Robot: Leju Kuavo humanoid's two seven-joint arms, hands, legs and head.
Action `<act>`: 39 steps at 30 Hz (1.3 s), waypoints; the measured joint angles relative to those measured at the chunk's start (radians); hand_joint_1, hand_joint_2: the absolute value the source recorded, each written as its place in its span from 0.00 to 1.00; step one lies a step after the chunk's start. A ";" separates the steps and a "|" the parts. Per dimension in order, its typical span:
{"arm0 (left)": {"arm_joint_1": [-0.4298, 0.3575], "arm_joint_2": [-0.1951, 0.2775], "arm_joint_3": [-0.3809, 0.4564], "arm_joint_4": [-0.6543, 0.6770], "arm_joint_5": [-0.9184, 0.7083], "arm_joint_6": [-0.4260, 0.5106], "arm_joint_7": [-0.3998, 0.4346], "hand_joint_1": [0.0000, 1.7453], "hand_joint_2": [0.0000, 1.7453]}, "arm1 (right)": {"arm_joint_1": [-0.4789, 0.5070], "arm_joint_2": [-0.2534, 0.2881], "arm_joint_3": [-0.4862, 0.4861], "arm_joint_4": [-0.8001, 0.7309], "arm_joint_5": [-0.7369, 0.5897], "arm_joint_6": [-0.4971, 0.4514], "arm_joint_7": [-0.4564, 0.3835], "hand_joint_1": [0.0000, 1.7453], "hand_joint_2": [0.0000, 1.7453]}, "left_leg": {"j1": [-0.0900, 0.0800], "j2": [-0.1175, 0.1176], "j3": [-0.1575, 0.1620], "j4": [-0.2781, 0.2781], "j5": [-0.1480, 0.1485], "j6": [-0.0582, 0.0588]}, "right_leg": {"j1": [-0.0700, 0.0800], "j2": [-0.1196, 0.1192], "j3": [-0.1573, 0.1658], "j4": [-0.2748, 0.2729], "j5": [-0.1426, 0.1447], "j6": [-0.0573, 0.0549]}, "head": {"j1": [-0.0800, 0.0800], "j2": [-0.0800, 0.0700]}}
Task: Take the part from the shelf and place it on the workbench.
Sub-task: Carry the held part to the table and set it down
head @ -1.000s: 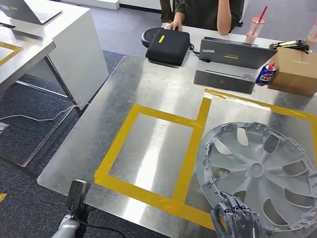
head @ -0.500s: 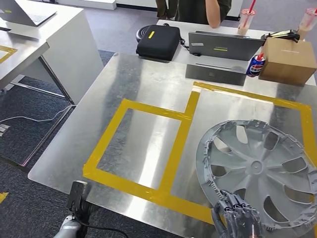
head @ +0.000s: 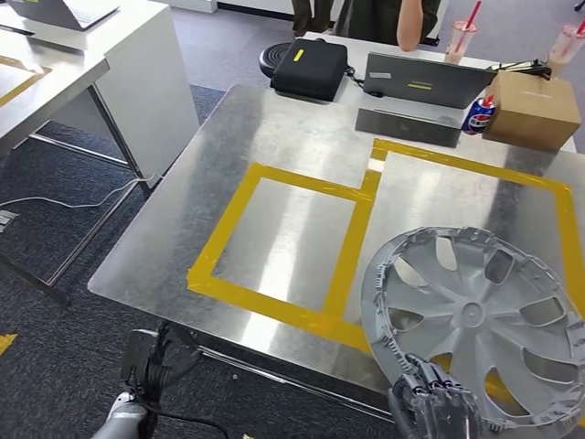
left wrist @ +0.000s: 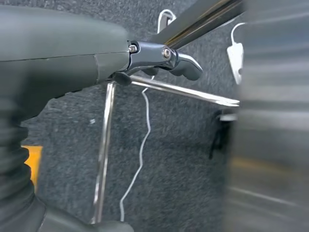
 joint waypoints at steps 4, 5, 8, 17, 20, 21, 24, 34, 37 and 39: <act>0.003 -0.003 -0.012 0.000 0.001 0.010 0.000 0.00 0.00 | -0.004 -0.005 0.001 -0.002 0.002 -0.003 0.009 0.00 1.00 | -0.001 0.002 -0.027 0.002 0.027 -0.009 | 0.012 -0.005 0.181 -0.194 0.033 -0.012 | 0.000 0.000; 0.003 -0.003 -0.015 0.000 0.002 0.008 0.000 0.00 0.00 | -0.008 -0.006 0.001 -0.003 0.002 -0.006 0.010 0.00 1.00 | -0.002 0.002 -0.029 0.003 0.031 -0.014 | 0.015 -0.007 0.217 -0.248 0.023 -0.016 | 0.000 0.000; 0.003 -0.004 -0.025 0.000 0.004 0.009 0.000 0.00 0.00 | -0.012 -0.008 0.001 -0.006 0.001 -0.012 0.010 0.00 1.00 | -0.002 0.003 -0.029 0.001 0.033 -0.020 | 0.021 -0.007 0.234 -0.292 0.014 -0.027 | -0.001 0.000; 0.004 -0.003 -0.041 0.000 0.018 0.033 0.000 0.00 0.00 | -0.006 -0.011 -0.001 -0.009 0.001 -0.019 0.016 0.00 1.00 | 0.000 0.002 -0.037 -0.021 0.074 -0.031 | 0.024 -0.005 0.220 -0.294 0.038 -0.040 | -0.001 0.000; 0.005 -0.003 -0.044 0.000 0.020 0.040 0.000 0.00 0.00 | 0.000 -0.012 -0.004 -0.016 0.001 -0.022 0.016 0.00 1.00 | 0.001 0.002 -0.040 -0.021 0.076 -0.032 | 0.025 -0.005 0.216 -0.293 0.038 -0.041 | -0.001 0.000; 0.005 -0.003 -0.045 0.000 0.020 0.040 0.000 0.00 0.00 | 0.001 -0.012 -0.004 -0.018 0.001 -0.022 0.016 0.00 1.00 | 0.001 0.002 -0.040 -0.021 0.076 -0.032 | 0.025 -0.005 0.214 -0.293 0.038 -0.041 | -0.001 0.000; 0.005 -0.002 -0.047 0.000 0.021 0.040 0.000 0.00 0.00 | 0.002 -0.013 -0.005 -0.022 0.001 -0.022 0.016 0.00 1.00 | 0.001 0.002 -0.040 -0.021 0.074 -0.034 | 0.025 -0.005 0.212 -0.293 0.038 -0.041 | -0.001 0.000; 0.005 -0.002 -0.048 0.000 0.027 0.030 0.000 0.00 0.00 | -0.001 -0.014 -0.002 -0.024 -0.037 -0.031 -0.020 0.00 1.00 | -0.004 0.002 -0.043 -0.021 0.074 -0.030 | 0.020 -0.005 0.211 -0.295 0.041 -0.037 | -0.001 0.000; 0.002 0.000 -0.047 0.000 0.038 0.007 0.000 0.00 0.00 | -0.024 -0.017 0.024 -0.024 -0.117 -0.065 -0.102 0.00 1.00 | -0.007 0.002 -0.043 -0.026 0.082 -0.011 | 0.015 -0.004 0.218 -0.308 0.053 -0.020 | -0.002 0.000; -0.001 -0.001 -0.047 0.000 0.041 0.003 0.000 0.00 0.00 | -0.035 -0.015 0.041 -0.023 -0.139 -0.092 -0.123 0.00 0.50 | -0.003 0.004 -0.035 -0.054 0.102 0.001 | 0.015 -0.004 0.215 -0.304 0.041 -0.012 | -0.001 0.000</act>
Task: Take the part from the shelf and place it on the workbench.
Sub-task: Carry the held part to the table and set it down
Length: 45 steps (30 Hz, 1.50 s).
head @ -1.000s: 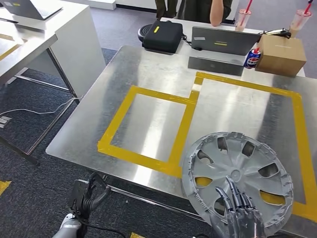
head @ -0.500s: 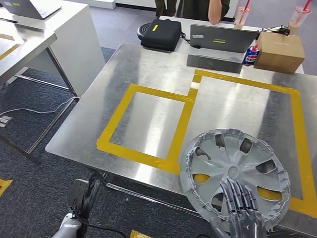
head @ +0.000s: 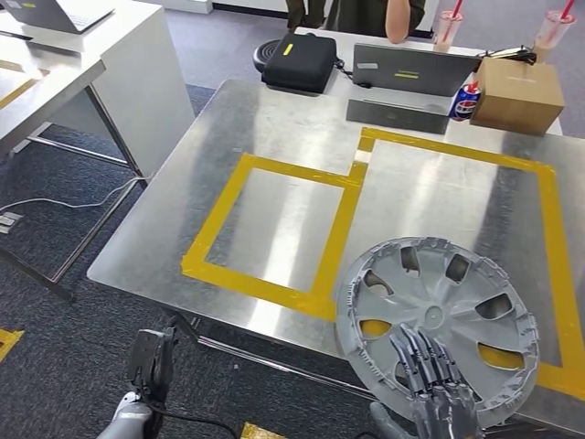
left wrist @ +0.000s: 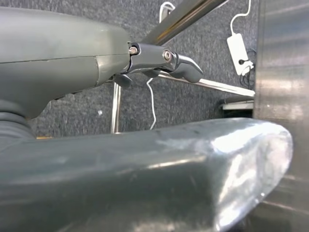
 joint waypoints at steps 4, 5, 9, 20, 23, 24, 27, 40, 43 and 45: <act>-0.002 -0.002 0.001 0.000 0.008 0.004 0.000 0.00 0.00 | -0.012 0.010 0.013 0.007 -0.052 -0.057 -0.032 0.00 0.00 | 0.010 0.003 -0.008 -0.023 0.022 -0.003 | -0.008 0.000 -0.073 0.198 -0.136 0.015 | 0.001 0.000; -0.001 -0.002 0.001 0.000 0.010 0.006 0.000 0.00 0.00 | -0.012 0.013 0.014 0.010 -0.069 -0.071 -0.043 0.00 0.00 | 0.012 0.003 -0.015 -0.022 0.026 -0.007 | -0.012 0.000 -0.080 0.233 -0.150 0.021 | 0.001 0.000; 0.002 0.003 0.004 -0.001 0.022 0.014 0.000 0.00 0.00 | -0.008 0.036 0.013 0.019 -0.148 -0.123 -0.108 0.00 0.00 | 0.031 0.001 -0.055 0.001 0.046 -0.037 | -0.029 -0.003 0.041 0.061 -0.077 0.053 | 0.001 0.000; 0.021 0.016 0.002 -0.008 0.068 0.023 0.000 0.00 0.00 | 0.038 0.120 -0.036 0.023 -0.234 -0.140 -0.256 0.00 0.00 | 0.035 -0.004 -0.140 0.304 -0.188 -0.075 | -0.015 0.005 -0.032 0.030 0.016 -0.037 | -0.012 0.000; 0.023 0.015 -0.001 -0.010 0.081 0.031 0.000 0.00 0.00 | 0.054 0.149 -0.059 0.023 -0.266 -0.140 -0.306 0.00 0.00 | 0.033 -0.004 -0.065 0.292 -0.166 -0.062 | -0.007 0.005 -0.078 0.031 0.050 -0.034 | -0.013 0.000; 0.023 0.015 -0.002 -0.013 0.087 0.033 0.000 0.00 0.00 | 0.059 0.161 -0.067 0.023 -0.281 -0.140 -0.324 0.00 0.00 | 0.031 -0.006 -0.005 0.229 -0.155 -0.055 | -0.006 0.005 -0.089 0.031 0.060 -0.031 | -0.013 0.000; 0.022 0.014 -0.008 -0.024 0.100 0.036 0.000 0.00 0.00 | 0.070 0.189 -0.086 0.023 -0.325 -0.140 -0.365 0.00 0.00 | 0.019 -0.009 0.129 0.055 -0.170 -0.042 | -0.005 0.004 -0.104 0.028 0.087 -0.015 | -0.012 0.000; 0.037 0.011 -0.010 -0.034 0.105 0.034 0.000 0.00 0.00 | 0.087 0.216 -0.113 0.024 -0.356 -0.140 -0.382 0.00 0.00 | -0.005 0.000 -0.016 0.030 -0.031 -0.001 | 0.008 0.000 0.003 0.141 -0.038 -0.010 | -0.009 0.000; 0.038 0.008 -0.011 -0.038 0.108 0.037 0.000 0.00 0.00 | 0.086 0.220 -0.117 0.026 -0.371 -0.141 -0.399 0.00 0.00 | -0.007 0.000 -0.028 0.033 -0.002 -0.013 | 0.017 -0.003 0.113 -0.023 -0.069 -0.021 | -0.009 0.000; 0.040 0.007 -0.013 -0.039 0.117 0.041 0.000 0.00 0.00 | 0.088 0.225 -0.121 0.031 -0.398 -0.142 -0.425 0.00 0.00 | -0.004 0.000 -0.031 0.032 0.010 -0.025 | 0.018 -0.003 0.102 -0.029 -0.056 -0.033 | -0.007 0.000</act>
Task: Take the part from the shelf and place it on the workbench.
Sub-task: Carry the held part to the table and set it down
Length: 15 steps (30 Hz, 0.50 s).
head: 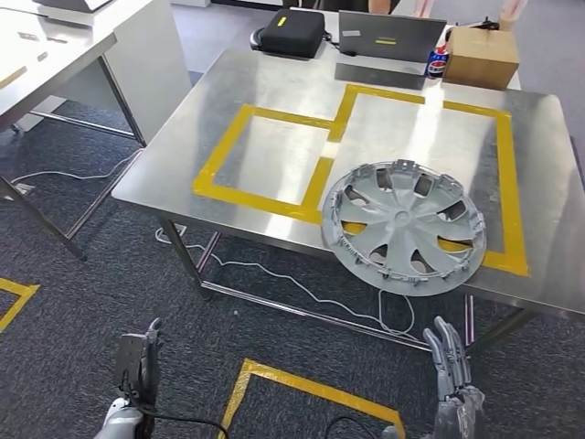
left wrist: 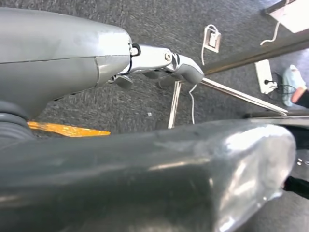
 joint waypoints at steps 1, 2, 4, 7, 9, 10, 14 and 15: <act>0.002 0.000 -0.002 -0.001 0.005 0.002 0.000 0.00 0.00 | 0.000 0.003 -0.001 0.004 -0.013 0.000 -0.011 0.00 0.00 | 0.001 -0.001 -0.006 0.009 -0.016 -0.007 | -0.001 -0.001 -0.009 0.000 0.011 -0.008 | 0.000 0.000; 0.004 0.000 -0.003 -0.003 0.010 0.004 0.000 0.00 0.00 | -0.001 0.007 -0.003 0.008 -0.024 0.000 -0.019 0.00 0.00 | 0.003 -0.003 -0.017 0.033 -0.052 -0.013 | -0.003 -0.002 -0.021 -0.001 0.025 -0.015 | -0.002 0.000; 0.007 -0.002 -0.008 -0.007 0.019 0.007 0.000 0.00 0.00 | -0.001 0.013 -0.007 0.019 -0.042 0.000 -0.030 0.00 0.00 | 0.009 -0.004 -0.049 0.140 -0.163 -0.025 | -0.005 -0.003 -0.051 -0.001 0.052 -0.022 | -0.007 0.000; 0.012 -0.003 -0.015 -0.012 0.030 0.011 0.000 0.00 0.00 | 0.000 0.017 -0.017 0.035 -0.059 0.004 -0.039 0.00 0.00 | 0.021 -0.004 -0.061 0.281 -0.209 -0.038 | -0.007 -0.004 -0.102 0.002 0.093 -0.017 | -0.007 0.000; 0.016 -0.003 -0.020 -0.016 0.038 0.016 0.000 0.00 0.00 | 0.001 0.018 -0.023 0.044 -0.069 0.013 -0.046 0.00 0.00 | 0.030 0.002 0.002 0.239 -0.156 -0.047 | -0.010 -0.010 -0.137 0.006 0.118 -0.008 | -0.008 0.000; 0.017 -0.006 -0.023 -0.018 0.041 0.019 0.000 0.00 0.00 | 0.002 0.018 -0.025 0.048 -0.073 0.020 -0.049 0.00 0.00 | 0.034 0.015 0.057 0.180 -0.143 -0.052 | -0.010 -0.015 -0.150 0.009 0.127 -0.002 | -0.009 0.000; 0.023 -0.015 -0.033 -0.034 0.055 0.029 0.000 0.00 0.00 | 0.008 0.024 -0.030 0.059 -0.081 0.035 -0.061 0.00 0.00 | 0.025 0.035 0.179 -0.011 -0.175 -0.024 | -0.016 -0.046 -0.178 0.027 0.156 0.024 | -0.010 0.000; 0.031 -0.016 -0.035 -0.035 0.058 0.031 0.000 0.00 0.00 | 0.008 0.025 -0.031 0.064 -0.084 0.037 -0.065 0.00 0.00 | 0.021 0.029 0.170 -0.013 -0.171 -0.010 | -0.021 -0.051 -0.181 0.027 0.160 0.031 | -0.010 0.000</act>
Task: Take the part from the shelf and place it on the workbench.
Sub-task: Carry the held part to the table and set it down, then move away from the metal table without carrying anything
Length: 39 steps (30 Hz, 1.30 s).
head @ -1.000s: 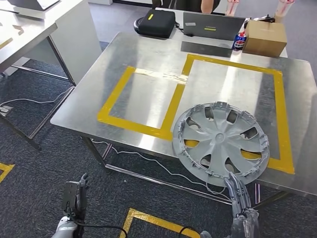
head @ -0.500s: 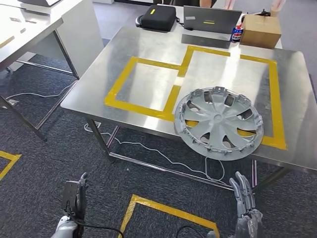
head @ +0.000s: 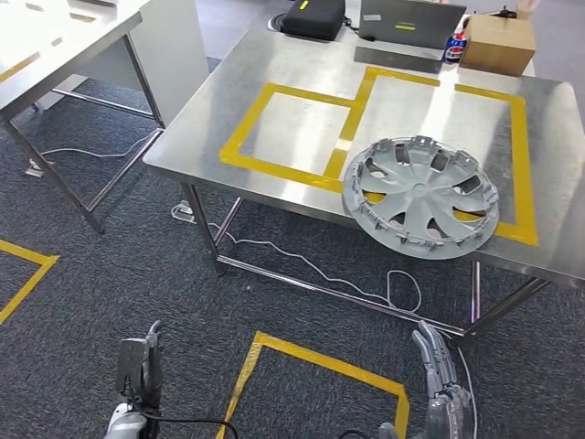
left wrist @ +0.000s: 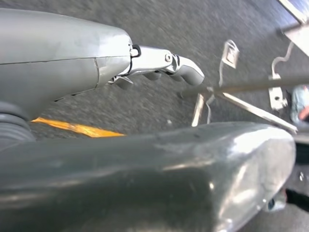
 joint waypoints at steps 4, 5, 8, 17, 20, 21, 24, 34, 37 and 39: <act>0.023 0.005 -0.005 -0.003 0.003 0.013 0.000 0.00 0.00 | 0.001 0.004 -0.002 0.018 -0.013 0.004 -0.009 0.00 0.00 | -0.011 -0.027 -0.043 0.001 0.043 0.034 | -0.004 0.035 -0.049 0.135 -0.141 0.007 | 0.002 0.000; 0.025 0.005 -0.007 -0.004 0.003 0.015 0.000 0.00 0.00 | 0.001 0.005 -0.002 0.022 -0.015 0.005 -0.012 0.00 0.00 | -0.015 -0.036 -0.058 0.001 0.055 0.038 | -0.001 0.042 -0.064 0.203 -0.187 0.003 | 0.003 0.000; 0.037 0.003 -0.013 -0.004 0.003 0.022 0.000 0.00 0.00 | 0.000 0.008 -0.004 0.032 -0.022 0.007 -0.021 0.00 0.00 | -0.027 -0.063 -0.104 0.002 0.091 0.043 | 0.016 0.053 -0.043 0.280 -0.192 -0.021 | 0.003 0.000; 0.047 -0.003 -0.020 -0.005 0.003 0.029 0.000 0.00 0.00 | -0.002 0.014 -0.012 0.040 -0.025 0.008 -0.026 0.00 0.00 | -0.034 -0.119 -0.159 0.004 0.148 0.028 | 0.032 0.110 0.163 -0.014 -0.136 -0.057 | 0.004 0.000; 0.051 -0.003 -0.020 -0.005 0.003 0.031 0.000 0.00 0.00 | -0.003 0.020 -0.014 0.044 -0.025 0.009 -0.028 0.00 0.00 | -0.027 -0.078 -0.209 0.110 0.046 0.000 | 0.026 0.063 0.144 -0.042 -0.109 -0.066 | -0.001 0.000; 0.051 -0.003 -0.021 -0.005 0.003 0.031 0.000 0.00 0.00 | -0.001 0.021 -0.015 0.045 -0.025 0.009 -0.028 0.00 0.00 | -0.021 -0.062 -0.230 0.180 -0.004 -0.010 | 0.025 0.049 0.133 -0.042 -0.100 -0.067 | -0.004 0.000; 0.052 -0.004 -0.021 -0.005 0.003 0.031 0.000 0.00 0.00 | 0.000 0.023 -0.016 0.049 -0.025 0.009 -0.028 0.00 0.00 | 0.000 -0.047 -0.240 0.300 -0.026 -0.035 | 0.020 0.005 0.099 -0.040 -0.075 -0.056 | -0.004 0.000; 0.062 -0.006 -0.027 -0.007 0.037 0.017 0.000 0.00 0.00 | 0.001 0.038 -0.025 0.061 -0.038 0.013 -0.060 0.00 0.00 | 0.006 -0.005 -0.030 -0.009 0.034 0.008 | -0.003 -0.039 0.031 0.034 -0.087 0.005 | 0.000 0.000; 0.061 -0.009 -0.031 -0.008 0.036 0.020 0.000 0.00 0.00 | 0.009 0.040 -0.028 0.066 -0.042 0.016 -0.064 0.00 0.00 | 0.000 -0.042 -0.037 -0.009 0.043 0.025 | -0.004 0.041 -0.051 0.233 -0.187 0.007 | 0.005 0.000; 0.062 -0.010 -0.035 -0.008 0.034 0.031 0.000 0.00 0.00 | 0.012 0.041 -0.033 0.069 -0.046 0.019 -0.070 0.00 0.00 | -0.005 -0.068 -0.038 -0.008 0.047 0.029 | -0.002 0.052 -0.070 0.287 -0.193 0.003 | 0.006 0.000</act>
